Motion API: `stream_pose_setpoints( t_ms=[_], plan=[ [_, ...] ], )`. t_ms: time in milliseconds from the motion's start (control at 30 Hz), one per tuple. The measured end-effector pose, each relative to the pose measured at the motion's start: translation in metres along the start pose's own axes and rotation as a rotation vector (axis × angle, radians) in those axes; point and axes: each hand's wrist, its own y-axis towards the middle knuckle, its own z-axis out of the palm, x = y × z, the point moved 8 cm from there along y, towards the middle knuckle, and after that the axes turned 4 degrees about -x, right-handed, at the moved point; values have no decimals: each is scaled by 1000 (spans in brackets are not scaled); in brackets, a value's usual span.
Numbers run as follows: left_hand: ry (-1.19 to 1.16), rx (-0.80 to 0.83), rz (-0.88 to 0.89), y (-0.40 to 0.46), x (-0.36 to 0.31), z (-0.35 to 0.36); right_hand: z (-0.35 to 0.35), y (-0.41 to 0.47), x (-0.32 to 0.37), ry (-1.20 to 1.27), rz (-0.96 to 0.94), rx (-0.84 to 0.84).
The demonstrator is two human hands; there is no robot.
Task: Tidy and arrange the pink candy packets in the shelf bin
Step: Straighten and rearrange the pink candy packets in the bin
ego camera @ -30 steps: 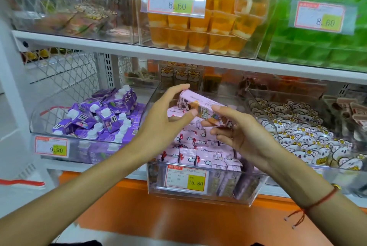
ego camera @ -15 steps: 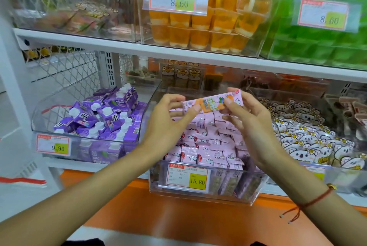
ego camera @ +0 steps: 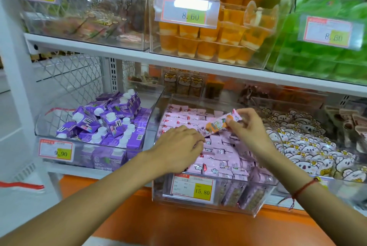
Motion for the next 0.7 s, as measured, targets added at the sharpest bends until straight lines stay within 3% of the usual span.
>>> stream_pose_setpoints(
  t_ms=[167,300,433,633,700],
  plan=[
    [-25,-94,1,-12,-1,-10,17,7,40,-387,-369,340],
    [65,-171,41,-22,-4,-18,48,5,49,-613,-513,383],
    [113,-162,26,-29,-1,-20,69,0,24,-785,-497,349],
    [128,-139,14,-26,2,-20,71,-8,-6,-729,-343,517],
    [60,-164,-25,-20,5,-25,62,-11,-3,-683,-367,457]
  ],
)
